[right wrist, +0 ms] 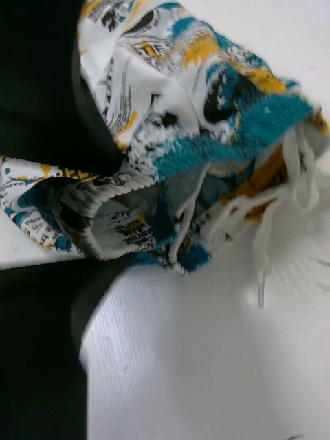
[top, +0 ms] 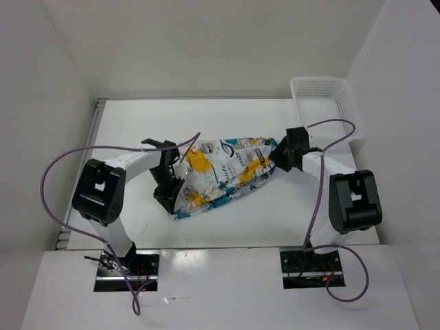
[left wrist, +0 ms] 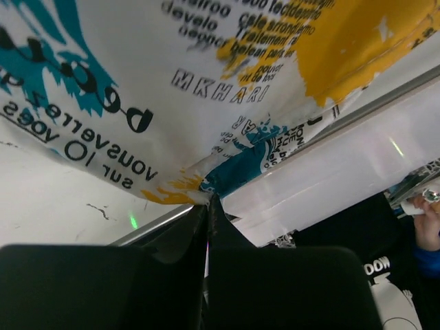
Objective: Fold and stack the shorts
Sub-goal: Fold the shorts
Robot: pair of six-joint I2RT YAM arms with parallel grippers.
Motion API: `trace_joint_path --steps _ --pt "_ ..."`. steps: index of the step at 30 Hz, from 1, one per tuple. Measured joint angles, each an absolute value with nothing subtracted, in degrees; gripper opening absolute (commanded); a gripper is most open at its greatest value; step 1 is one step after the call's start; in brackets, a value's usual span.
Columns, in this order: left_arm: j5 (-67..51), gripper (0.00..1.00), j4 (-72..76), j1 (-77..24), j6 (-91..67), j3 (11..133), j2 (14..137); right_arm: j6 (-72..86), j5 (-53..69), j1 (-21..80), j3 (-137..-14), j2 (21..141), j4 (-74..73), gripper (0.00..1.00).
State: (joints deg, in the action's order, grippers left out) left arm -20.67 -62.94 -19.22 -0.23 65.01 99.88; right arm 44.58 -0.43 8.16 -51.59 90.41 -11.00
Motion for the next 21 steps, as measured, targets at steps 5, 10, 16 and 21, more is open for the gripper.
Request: trace_joint_path --steps 5,10,16,21 --pt "-18.7 0.31 -60.38 -19.7 -0.14 63.22 100.79 47.24 -1.32 8.16 -50.89 91.33 -11.25 0.72" --pt "-17.87 0.45 -59.68 -19.68 -0.19 62.35 101.12 48.82 -0.78 8.1 -49.39 93.54 -10.26 0.78" --pt "-17.43 0.46 -61.54 -19.18 -0.21 62.46 101.03 49.28 -0.34 8.1 -50.76 95.61 -9.13 0.68" --pt "-18.74 0.49 -65.91 -13.47 -0.21 72.07 100.82 48.31 0.32 7.94 -51.77 97.8 -9.3 0.24"
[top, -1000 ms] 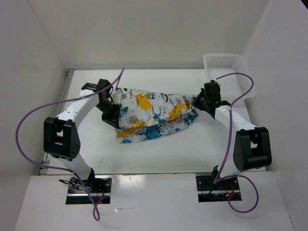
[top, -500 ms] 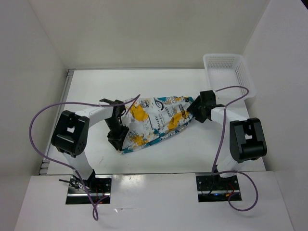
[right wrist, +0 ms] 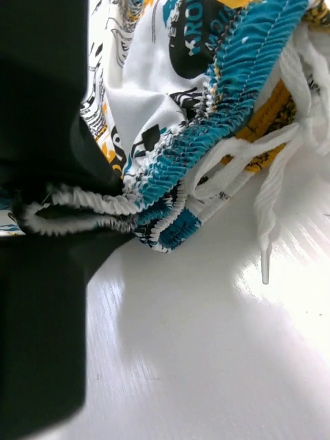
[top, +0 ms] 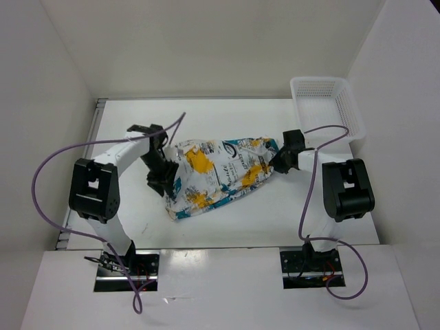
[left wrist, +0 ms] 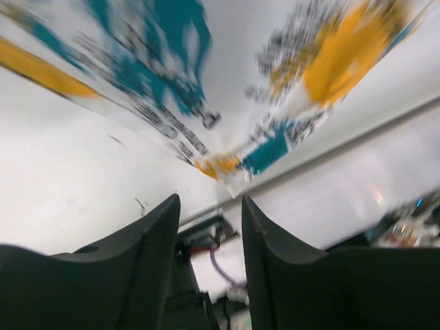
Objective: Fold and stack the shorts
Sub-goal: Fold the shorts
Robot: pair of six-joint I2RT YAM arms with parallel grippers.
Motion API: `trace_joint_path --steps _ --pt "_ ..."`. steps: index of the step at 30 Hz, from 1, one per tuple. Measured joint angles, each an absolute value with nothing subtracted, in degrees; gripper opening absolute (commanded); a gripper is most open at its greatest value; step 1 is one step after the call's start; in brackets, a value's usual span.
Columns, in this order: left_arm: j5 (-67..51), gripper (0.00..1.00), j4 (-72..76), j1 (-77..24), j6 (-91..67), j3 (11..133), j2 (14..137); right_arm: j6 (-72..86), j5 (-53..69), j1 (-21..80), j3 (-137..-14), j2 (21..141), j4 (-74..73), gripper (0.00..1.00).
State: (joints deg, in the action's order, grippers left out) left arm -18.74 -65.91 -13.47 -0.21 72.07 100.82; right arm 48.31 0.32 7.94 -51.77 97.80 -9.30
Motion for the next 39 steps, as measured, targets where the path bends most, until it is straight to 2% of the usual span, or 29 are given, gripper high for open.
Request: trace_joint_path --steps 4,5,15,24,31,35,39 --pt "-19.62 0.53 -62.15 -8.6 -0.21 78.59 100.64 47.92 0.97 7.73 -51.77 98.15 -9.56 0.01" --pt "-19.57 0.54 -60.4 -7.99 -0.23 78.65 100.77 47.66 1.04 7.73 -51.77 98.15 -9.58 0.0" --pt "-12.27 0.58 -44.99 -7.42 -0.6 75.07 111.0 46.98 1.3 7.73 -51.68 97.03 -9.47 0.0" --pt "-8.62 0.6 -40.23 -8.47 -0.91 78.37 113.08 38.83 -8.8 9.3 -52.75 77.87 -11.86 0.0" --pt "-8.12 0.6 -37.71 -11.66 -0.47 88.58 119.59 25.19 -18.94 19.46 -62.3 76.58 -13.96 0.0" --pt "-9.47 0.6 -36.12 -12.84 -0.27 91.66 121.34 18.65 -24.32 29.43 -69.84 82.39 -15.73 0.0" --pt "-14.02 0.67 -36.8 -12.01 -0.21 91.53 120.09 14.98 -26.39 36.91 -76.31 89.62 -16.43 0.0"
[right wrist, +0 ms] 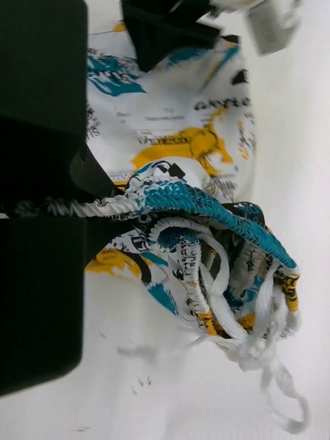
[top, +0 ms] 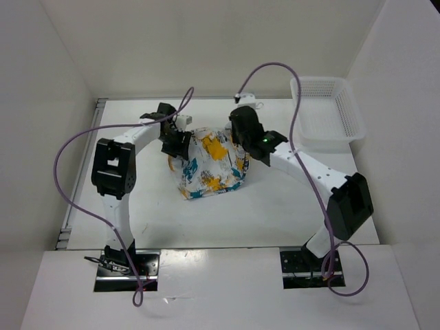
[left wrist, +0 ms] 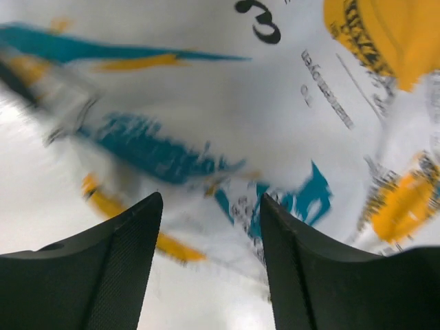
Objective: Fold and stack the shorts
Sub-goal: Fold the shorts
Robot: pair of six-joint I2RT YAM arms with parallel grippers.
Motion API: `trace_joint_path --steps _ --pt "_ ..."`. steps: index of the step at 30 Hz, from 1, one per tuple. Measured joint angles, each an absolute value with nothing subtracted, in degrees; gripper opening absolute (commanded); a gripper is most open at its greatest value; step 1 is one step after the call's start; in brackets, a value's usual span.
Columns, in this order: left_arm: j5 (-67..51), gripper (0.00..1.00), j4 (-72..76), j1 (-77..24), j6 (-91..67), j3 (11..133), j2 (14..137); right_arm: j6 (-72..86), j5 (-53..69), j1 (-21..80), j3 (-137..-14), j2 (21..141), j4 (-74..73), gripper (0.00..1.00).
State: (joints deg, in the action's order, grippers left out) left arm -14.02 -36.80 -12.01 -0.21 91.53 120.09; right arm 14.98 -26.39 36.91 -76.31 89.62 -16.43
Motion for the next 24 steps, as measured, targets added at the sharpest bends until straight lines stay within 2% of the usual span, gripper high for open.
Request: trace_joint_path --steps 8,16,20,21,24 --pt "-19.57 0.69 -38.15 -0.56 -0.23 91.18 109.27 7.27 -30.46 46.94 -84.66 102.54 -19.0 0.0" --pt "-19.86 0.69 -39.2 2.2 -0.47 87.72 119.33 -2.15 -33.93 56.18 -94.56 113.1 -20.23 0.0" --pt "-21.12 0.54 -37.91 1.43 -0.4 87.88 119.87 -6.22 -34.28 59.31 -98.17 117.05 -20.53 0.0" --pt "-21.37 0.46 -37.87 1.21 -0.4 87.88 119.96 -6.96 -34.13 59.83 -98.76 117.86 -20.69 0.0" --pt "-23.0 0.34 -37.63 0.86 -0.4 87.99 120.95 -8.4 -32.16 61.34 -100.66 120.18 -21.37 0.0"
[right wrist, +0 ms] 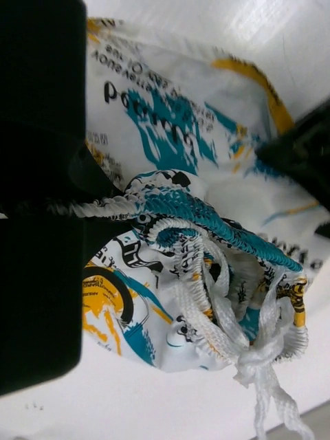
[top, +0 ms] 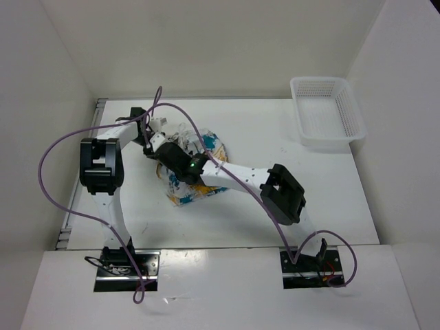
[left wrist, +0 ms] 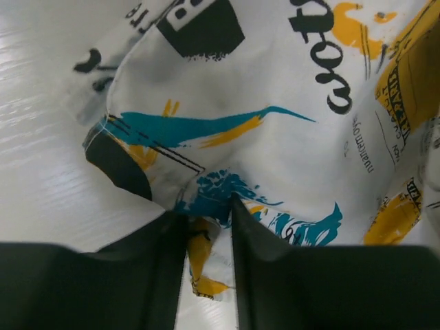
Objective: Fold and stack the shorts
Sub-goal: Fold the shorts
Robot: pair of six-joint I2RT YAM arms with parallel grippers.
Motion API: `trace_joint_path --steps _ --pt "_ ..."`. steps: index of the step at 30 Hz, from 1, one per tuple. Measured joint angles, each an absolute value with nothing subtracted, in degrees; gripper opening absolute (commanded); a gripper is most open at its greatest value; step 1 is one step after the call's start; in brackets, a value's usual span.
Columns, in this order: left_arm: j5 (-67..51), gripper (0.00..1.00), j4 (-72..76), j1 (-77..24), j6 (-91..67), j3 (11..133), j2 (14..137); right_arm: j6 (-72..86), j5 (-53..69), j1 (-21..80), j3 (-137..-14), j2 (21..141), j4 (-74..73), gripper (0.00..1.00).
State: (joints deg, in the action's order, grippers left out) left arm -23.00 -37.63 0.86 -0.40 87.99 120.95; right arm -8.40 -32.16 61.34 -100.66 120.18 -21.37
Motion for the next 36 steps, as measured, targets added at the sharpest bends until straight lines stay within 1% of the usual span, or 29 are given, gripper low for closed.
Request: trace_joint_path --steps 1,2,4,6,7,8,9,10,13,14,17,21,23,27,31,34,35,36 --pt "-23.66 0.26 -37.63 0.82 -0.47 88.12 121.21 -8.8 -31.42 61.78 -101.36 120.88 -21.67 0.0" --pt "-24.12 0.24 -37.63 0.82 -0.54 88.14 121.36 -9.08 -30.48 62.08 -102.02 121.58 -21.98 0.0" --pt "-25.02 0.24 -37.56 0.84 -0.64 88.16 121.75 -9.58 -27.83 62.87 -103.31 122.83 -22.37 0.0" --pt "-25.74 0.25 -37.56 0.82 -0.56 88.16 121.82 -9.72 -24.64 63.57 -104.68 123.96 -22.46 0.06" --pt "-25.93 0.28 -37.56 0.82 -0.56 88.16 121.86 -9.63 -23.14 63.86 -105.45 124.53 -22.55 0.19" --pt "-26.13 0.33 -37.56 0.82 -0.6 88.18 121.91 -9.32 -21.71 64.03 -106.28 125.16 -22.7 0.34" --pt "-26.44 0.39 -37.65 0.82 -0.71 88.23 121.91 -9.19 -20.12 64.16 -106.98 125.75 -22.74 0.44" --pt "-26.85 0.49 -37.76 0.78 -0.93 88.31 121.91 -9.08 -18.72 64.23 -107.42 126.17 -22.74 0.58" --pt "-27.35 0.59 -38.41 0.93 -1.63 89.08 121.89 -8.49 -14.2 64.27 -107.66 126.48 -22.92 0.67" --pt "-27.35 0.6 -38.5 1.08 -1.72 89.32 121.89 -8.4 -12.78 64.27 -107.68 126.48 -23.0 0.69" --pt "-25.47 0.64 -38.09 2.57 -1.69 89.62 121.34 -7.86 -8.8 64.42 -108.05 126.37 -23.16 0.71" --pt "-19.44 0.64 -36.58 6.11 -1.48 89.52 119.57 -5.98 -3.9 64.51 -107.98 124.33 -23.16 0.71" --pt "-16.53 0.64 -35.46 7.51 -1.48 88.55 117.05 -4.84 -2.72 64.53 -106.41 121.3 -22.09 0.7" --pt "-13.8 0.62 -35.64 8.43 -1.45 87.09 108.33 -1.13 -2.83 63.66 -96.84 110.08 -18.37 0.65" --pt "-18.9 0.62 -39.68 5.89 -1.32 87.26 99.9 4.14 -5.65 59.57 -86.83 101.06 -15.55 0.64" --pt "-23.4 0.65 -42.87 2.09 -1.26 86.78 98.21 7.97 -9.02 54.54 -79.99 99.18 -14.41 0.64" --pt "-23.99 0.67 -43.22 0.91 -1.26 86.08 98.43 8.8 -10.13 52.9 -77.84 99.2 -14.35 0.66" --pt "-24.34 0.67 -43.57 -0.4 -1.23 85.14 99.0 9.85 -10.96 51.46 -75.53 99.26 -14.52 0.66"
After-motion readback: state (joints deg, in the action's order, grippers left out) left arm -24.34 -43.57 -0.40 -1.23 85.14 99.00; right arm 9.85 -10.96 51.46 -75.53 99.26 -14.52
